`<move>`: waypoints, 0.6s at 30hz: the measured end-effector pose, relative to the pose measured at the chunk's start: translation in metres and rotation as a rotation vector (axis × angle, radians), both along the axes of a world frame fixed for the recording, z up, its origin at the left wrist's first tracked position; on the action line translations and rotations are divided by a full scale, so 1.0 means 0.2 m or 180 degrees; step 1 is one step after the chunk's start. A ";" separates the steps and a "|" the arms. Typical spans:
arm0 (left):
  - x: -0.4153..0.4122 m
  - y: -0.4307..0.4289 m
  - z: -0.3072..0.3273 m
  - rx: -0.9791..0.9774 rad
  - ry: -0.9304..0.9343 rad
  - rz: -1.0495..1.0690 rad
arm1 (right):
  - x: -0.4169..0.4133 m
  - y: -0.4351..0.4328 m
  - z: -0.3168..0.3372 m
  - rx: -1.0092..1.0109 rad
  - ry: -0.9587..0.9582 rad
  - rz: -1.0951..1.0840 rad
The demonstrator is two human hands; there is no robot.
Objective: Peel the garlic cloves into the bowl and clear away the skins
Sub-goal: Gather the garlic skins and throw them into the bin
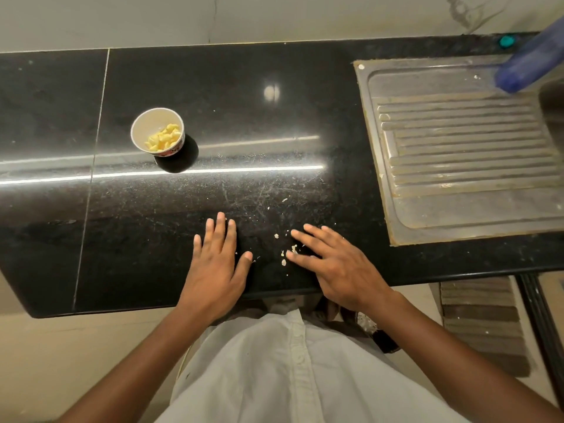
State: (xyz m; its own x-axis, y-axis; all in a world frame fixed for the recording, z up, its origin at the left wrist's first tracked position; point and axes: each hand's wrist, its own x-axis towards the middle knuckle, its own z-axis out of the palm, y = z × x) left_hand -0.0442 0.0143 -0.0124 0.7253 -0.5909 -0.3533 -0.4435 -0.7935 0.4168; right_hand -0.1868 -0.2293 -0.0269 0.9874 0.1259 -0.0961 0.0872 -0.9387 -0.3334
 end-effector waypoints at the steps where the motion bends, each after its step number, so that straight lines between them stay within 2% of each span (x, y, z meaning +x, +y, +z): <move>1: -0.02 -0.02 -0.01 0.0038 -0.0016 -0.0086 | 0.01 0.00 0.01 0.0072 0.0032 -0.0146; 6: -0.10 -0.15 -0.03 -0.0018 -0.0086 -0.0797 | -0.01 -0.03 0.04 0.0073 0.0107 -0.0426; 11: -0.15 -0.25 -0.02 -0.0305 0.0216 -0.1346 | -0.09 -0.05 0.00 -0.0327 0.0591 -0.1499; 14: -0.11 -0.23 -0.01 -0.0508 0.0322 -0.1200 | -0.08 0.03 0.00 -0.0424 0.0728 -0.1341; 18: 0.01 -0.15 0.00 -0.0449 0.0142 -0.0841 | -0.04 0.18 0.01 -0.0297 0.0692 -0.0725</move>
State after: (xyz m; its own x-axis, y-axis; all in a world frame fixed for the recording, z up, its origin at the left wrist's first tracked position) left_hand -0.0428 -0.0154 -0.0128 0.5256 -0.8026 -0.2822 -0.6056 -0.5859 0.5384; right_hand -0.1950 -0.1943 -0.0240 0.9442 -0.1151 -0.3086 -0.1923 -0.9533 -0.2329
